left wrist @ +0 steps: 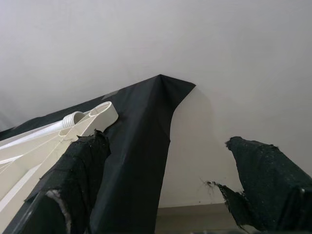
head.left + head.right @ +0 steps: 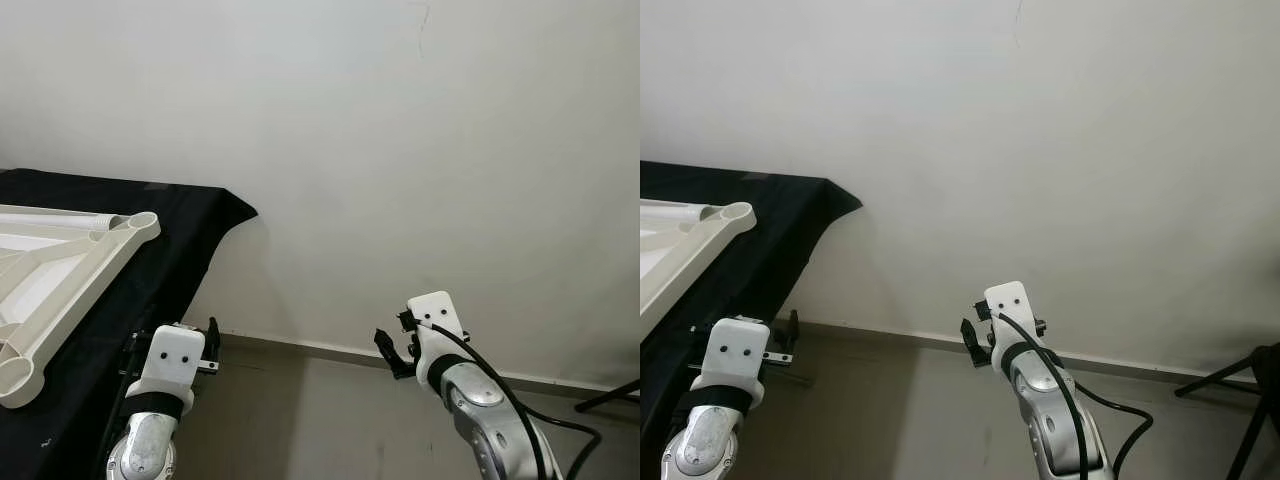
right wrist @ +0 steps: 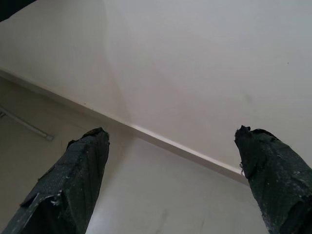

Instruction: Building children table

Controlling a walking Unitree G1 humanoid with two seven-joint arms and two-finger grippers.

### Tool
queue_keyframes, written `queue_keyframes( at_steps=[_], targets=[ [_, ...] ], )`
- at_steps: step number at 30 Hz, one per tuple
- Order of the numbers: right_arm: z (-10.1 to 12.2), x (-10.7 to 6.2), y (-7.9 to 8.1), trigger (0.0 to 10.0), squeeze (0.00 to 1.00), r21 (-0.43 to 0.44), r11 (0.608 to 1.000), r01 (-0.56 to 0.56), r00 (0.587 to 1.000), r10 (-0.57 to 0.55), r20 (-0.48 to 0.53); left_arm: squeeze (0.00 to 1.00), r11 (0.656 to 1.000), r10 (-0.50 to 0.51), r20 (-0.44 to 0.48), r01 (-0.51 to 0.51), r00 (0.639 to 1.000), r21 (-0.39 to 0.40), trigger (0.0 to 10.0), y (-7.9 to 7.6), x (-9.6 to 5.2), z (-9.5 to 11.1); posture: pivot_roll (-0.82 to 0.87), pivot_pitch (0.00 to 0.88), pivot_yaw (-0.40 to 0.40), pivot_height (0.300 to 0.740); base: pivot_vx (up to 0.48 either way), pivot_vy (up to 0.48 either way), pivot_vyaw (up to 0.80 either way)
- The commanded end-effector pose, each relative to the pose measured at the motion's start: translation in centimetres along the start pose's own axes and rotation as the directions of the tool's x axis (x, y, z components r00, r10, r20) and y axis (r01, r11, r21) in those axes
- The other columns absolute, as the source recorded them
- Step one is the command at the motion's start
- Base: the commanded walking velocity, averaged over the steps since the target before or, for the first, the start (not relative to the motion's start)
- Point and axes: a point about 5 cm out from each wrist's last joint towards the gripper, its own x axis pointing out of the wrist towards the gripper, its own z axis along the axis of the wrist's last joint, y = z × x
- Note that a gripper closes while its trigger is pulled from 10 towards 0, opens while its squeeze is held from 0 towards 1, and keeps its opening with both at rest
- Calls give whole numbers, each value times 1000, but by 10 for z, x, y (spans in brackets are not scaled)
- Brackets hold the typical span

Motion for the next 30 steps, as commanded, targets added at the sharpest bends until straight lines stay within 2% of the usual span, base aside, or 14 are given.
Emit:
queue_keyframes(
  at_steps=[1, 8, 12, 13, 15, 18, 20, 24, 29, 30],
  targets=[
    [8, 0, 1, 10000, 0, -10, 1000, -12, 999, 12, 33, 0, 1000, -10, -17, 10, 1000, 9, 10000, -2, 1, -3, -33, 0, 2, 740, 0, 0, 0],
    [23, 0, 2, 10000, 0, 19, 1000, -13, 992, 11, 127, 0, 998, 4, -75, -8, 997, -57, 10000, -2, -1, -2, -30, 0, 4, 740, 0, 0, 0],
    [25, -4, 1, 10000, 0, 8, 1000, -14, 989, 13, 148, 0, 996, 5, -151, -19, 989, -91, 10000, -3, -15, -2, -30, 0, 3, 740, 0, 0, 0],
    [27, -10, 0, 10000, 0, -7, 1000, -23, 987, 24, 160, 0, 996, 22, -191, -38, 981, -84, 10000, -1, -25, -2, -32, 0, 3, 740, 0, 0, 0],
    [27, -12, 0, 10000, 0, -11, 1000, -27, 986, 29, 163, 0, 995, 27, -196, -45, 980, -85, 10000, -1, -28, -1, -32, 0, 3, 740, 0, 0, 0],
    [22, -33, -8, 10000, 0, 13, 1000, -5, 991, 4, 130, 0, 992, 85, -232, -105, 969, -73, 10000, 16, -45, 4, -21, 0, 0, 740, 0, 0, 0],
    [21, -39, -8, 10000, 0, 10, 1000, -6, 992, 5, 128, 0, 989, 103, -243, -126, 964, -78, 10000, 21, -49, 6, -15, 0, -5, 740, 0, 0, 0],
    [18, -45, -9, 10000, 0, 0, 1000, -3, 992, 3, 124, 0, 988, 100, -245, -126, 964, -94, 10000, 22, -53, 8, -19, 0, -4, 740, 0, 0, 0],
    [21, -37, -8, 10000, 0, -11, 1000, -14, 992, 15, 128, 0, 992, 49, -260, -77, 964, -98, 10000, 13, -53, 5, -23, 0, -4, 740, 0, 0, 0],
    [24, -34, -4, 10000, 0, -22, 999, -27, 991, 29, 128, 0, 992, 49, -249, -77, 967, -102, 10000, 12, -47, 6, -27, 0, -4, 740, 0, 0, 0]
  ],
)
